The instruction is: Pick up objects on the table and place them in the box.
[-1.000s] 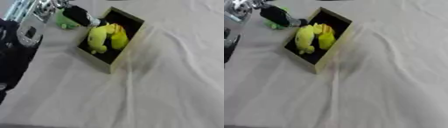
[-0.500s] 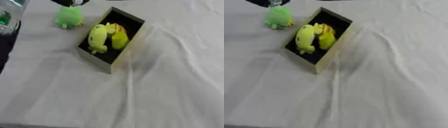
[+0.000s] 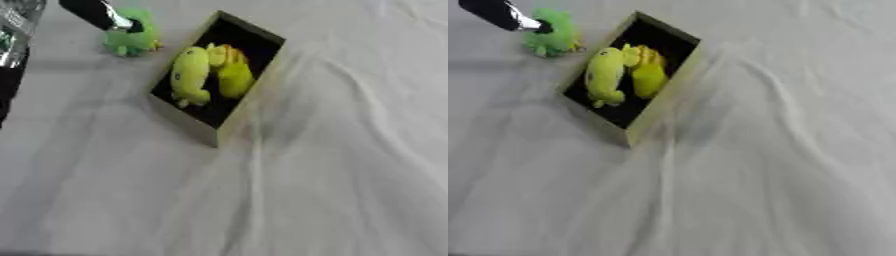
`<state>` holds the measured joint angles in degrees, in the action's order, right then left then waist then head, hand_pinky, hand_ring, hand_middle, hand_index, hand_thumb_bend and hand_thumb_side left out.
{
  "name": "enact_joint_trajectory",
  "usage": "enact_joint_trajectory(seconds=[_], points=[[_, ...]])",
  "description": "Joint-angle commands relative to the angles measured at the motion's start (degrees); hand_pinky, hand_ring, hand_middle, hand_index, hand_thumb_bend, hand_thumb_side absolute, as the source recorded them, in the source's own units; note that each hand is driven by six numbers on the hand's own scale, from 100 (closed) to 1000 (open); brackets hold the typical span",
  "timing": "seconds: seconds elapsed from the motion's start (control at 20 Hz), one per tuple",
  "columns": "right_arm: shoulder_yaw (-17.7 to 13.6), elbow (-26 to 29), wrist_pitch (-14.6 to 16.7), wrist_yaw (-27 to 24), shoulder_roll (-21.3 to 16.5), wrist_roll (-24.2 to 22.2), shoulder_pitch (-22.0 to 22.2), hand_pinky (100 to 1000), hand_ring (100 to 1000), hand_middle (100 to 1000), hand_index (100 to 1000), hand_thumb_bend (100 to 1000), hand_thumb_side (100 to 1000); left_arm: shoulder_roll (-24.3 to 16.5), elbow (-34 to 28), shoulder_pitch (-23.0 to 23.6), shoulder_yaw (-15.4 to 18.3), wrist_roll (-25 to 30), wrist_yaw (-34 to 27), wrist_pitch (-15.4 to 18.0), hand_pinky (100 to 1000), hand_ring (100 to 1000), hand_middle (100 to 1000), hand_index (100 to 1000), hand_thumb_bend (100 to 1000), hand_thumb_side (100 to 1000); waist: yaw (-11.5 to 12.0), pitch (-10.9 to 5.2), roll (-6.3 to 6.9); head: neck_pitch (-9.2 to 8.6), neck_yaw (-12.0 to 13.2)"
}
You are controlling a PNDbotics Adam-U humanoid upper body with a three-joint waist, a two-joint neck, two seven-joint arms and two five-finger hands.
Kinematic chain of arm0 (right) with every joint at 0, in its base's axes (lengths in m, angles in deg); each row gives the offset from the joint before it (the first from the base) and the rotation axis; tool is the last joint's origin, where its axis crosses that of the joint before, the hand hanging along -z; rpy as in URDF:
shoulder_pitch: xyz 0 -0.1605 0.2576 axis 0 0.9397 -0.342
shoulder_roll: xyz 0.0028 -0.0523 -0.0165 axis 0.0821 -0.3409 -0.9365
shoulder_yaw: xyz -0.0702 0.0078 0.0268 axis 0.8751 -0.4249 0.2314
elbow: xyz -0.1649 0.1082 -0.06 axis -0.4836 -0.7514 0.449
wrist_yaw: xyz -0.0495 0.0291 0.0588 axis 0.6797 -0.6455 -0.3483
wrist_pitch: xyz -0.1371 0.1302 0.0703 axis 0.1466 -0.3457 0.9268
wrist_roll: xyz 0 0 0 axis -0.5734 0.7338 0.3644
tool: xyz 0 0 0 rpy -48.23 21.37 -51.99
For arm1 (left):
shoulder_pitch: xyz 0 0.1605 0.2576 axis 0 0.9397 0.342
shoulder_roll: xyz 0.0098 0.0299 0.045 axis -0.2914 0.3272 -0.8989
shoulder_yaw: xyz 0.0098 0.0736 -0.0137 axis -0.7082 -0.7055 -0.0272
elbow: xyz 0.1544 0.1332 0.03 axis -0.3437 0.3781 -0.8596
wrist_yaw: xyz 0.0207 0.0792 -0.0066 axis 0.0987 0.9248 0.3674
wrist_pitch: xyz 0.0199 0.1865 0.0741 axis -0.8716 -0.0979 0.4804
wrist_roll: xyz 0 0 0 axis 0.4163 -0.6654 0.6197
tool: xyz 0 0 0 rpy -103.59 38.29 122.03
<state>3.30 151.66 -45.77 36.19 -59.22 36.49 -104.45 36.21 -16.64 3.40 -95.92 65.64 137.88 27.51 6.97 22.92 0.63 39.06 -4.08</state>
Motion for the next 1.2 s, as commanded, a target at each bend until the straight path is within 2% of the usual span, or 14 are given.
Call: enact_joint_trajectory(seconds=[0.05,0.15,0.55,0.75,0.95,1.05,1.2], points=[[-0.8,0.9,0.3,0.8,-1.5,0.3,-0.4,915,940,591,791,100,442,-1.7,2.6,-2.2,1.8,0.3,1.9,2.0,912,887,860,925,711,448,-0.3,-0.93,-0.14,-1.42,0.4],[-0.7,0.9,0.4,1.1,-1.5,0.3,-0.5,916,941,589,788,100,447,-1.5,4.4,-2.8,2.6,0.0,3.1,1.8,910,887,859,925,665,405,-0.6,-0.51,-0.21,-2.04,0.8],[-0.4,0.9,0.7,1.6,-1.3,0.1,-0.9,917,942,586,785,100,452,-0.5,10.3,-4.0,4.9,-0.9,8.7,-0.3,908,889,866,921,596,301,-1.3,0.50,-0.48,-4.04,2.5],[-0.3,0.9,0.8,1.6,-1.3,0.0,-1.2,917,942,586,784,100,452,0.1,12.2,-4.3,5.8,-1.2,10.0,-1.5,901,885,867,919,532,274,-1.6,0.81,-0.56,-4.64,3.0],[-0.2,0.9,0.8,1.6,-1.2,-0.1,-1.3,918,942,585,784,100,452,0.8,13.7,-4.4,6.6,-1.7,9.7,-1.8,893,879,859,918,509,279,-2.1,1.17,-0.62,-5.26,3.5],[-0.2,0.9,0.9,1.7,-1.1,-0.1,-1.4,918,943,584,783,100,453,1.1,14.3,-4.4,6.9,-2.1,9.5,-2.0,889,876,855,915,475,269,-2.3,1.36,-0.68,-5.50,3.7],[-0.3,0.9,0.8,1.8,-0.9,-0.1,-1.3,919,944,583,783,100,454,1.6,15.3,-4.5,7.3,-2.5,9.1,-1.9,863,854,829,896,378,232,-2.6,1.61,-0.70,-5.77,3.9]])
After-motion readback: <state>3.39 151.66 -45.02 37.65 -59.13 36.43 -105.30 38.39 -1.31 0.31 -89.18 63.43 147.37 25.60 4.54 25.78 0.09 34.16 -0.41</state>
